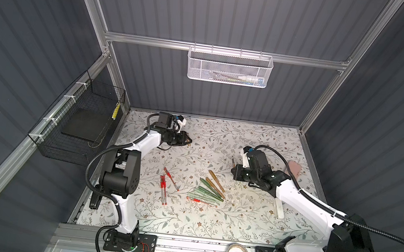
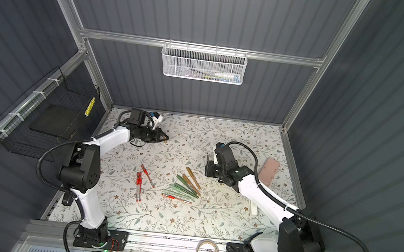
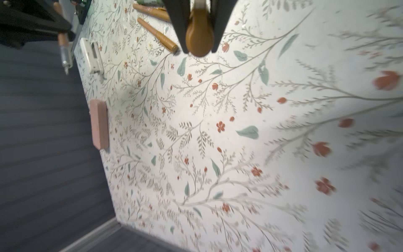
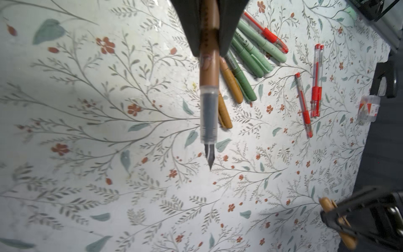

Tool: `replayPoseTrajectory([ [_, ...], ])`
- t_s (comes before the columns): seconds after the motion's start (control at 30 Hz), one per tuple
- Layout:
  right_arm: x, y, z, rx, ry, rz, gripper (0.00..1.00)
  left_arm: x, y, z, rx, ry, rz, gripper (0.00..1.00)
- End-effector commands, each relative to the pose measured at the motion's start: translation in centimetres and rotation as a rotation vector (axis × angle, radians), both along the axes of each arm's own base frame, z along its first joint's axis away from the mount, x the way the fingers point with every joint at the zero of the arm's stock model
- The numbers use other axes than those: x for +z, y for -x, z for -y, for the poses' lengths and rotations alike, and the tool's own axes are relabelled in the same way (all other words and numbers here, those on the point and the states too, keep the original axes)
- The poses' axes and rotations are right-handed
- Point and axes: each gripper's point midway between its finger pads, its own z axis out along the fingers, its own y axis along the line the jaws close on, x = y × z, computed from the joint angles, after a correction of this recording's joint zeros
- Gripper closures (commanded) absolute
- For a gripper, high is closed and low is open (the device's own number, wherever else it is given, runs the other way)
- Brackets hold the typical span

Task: Remove pen caps from pens
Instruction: Place the pen cap at the top-center of the table.

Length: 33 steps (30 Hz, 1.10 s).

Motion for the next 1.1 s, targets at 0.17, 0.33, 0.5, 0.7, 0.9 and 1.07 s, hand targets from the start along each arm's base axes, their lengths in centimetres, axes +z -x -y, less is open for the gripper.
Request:
replayPoseTrajectory([
  [0.17,-0.6,1.8,4.3,-0.100,0.052,-0.018,1.00,-6.1,1.2,1.9,-0.030,-0.103,-0.085,1.00],
  [0.33,-1.3,3.0,6.0,-0.128,0.073,-0.044,1.00,-7.2,1.8,1.6,-0.055,-0.159,-0.087,0.99],
  [0.5,-1.5,3.0,6.2,-0.134,0.068,-0.045,1.00,-8.3,2.2,0.9,-0.056,-0.207,-0.088,0.98],
  [0.7,-1.2,2.5,5.8,-0.126,0.058,-0.044,1.00,-9.3,2.1,0.7,-0.056,-0.229,-0.105,0.91],
  [0.9,-1.2,2.8,6.2,-0.129,0.071,-0.040,1.00,-10.2,2.0,0.4,-0.054,-0.252,-0.119,0.87],
  [1.07,-1.8,3.2,6.8,-0.133,0.088,-0.050,1.00,-10.6,2.0,0.2,-0.052,-0.262,-0.122,0.84],
])
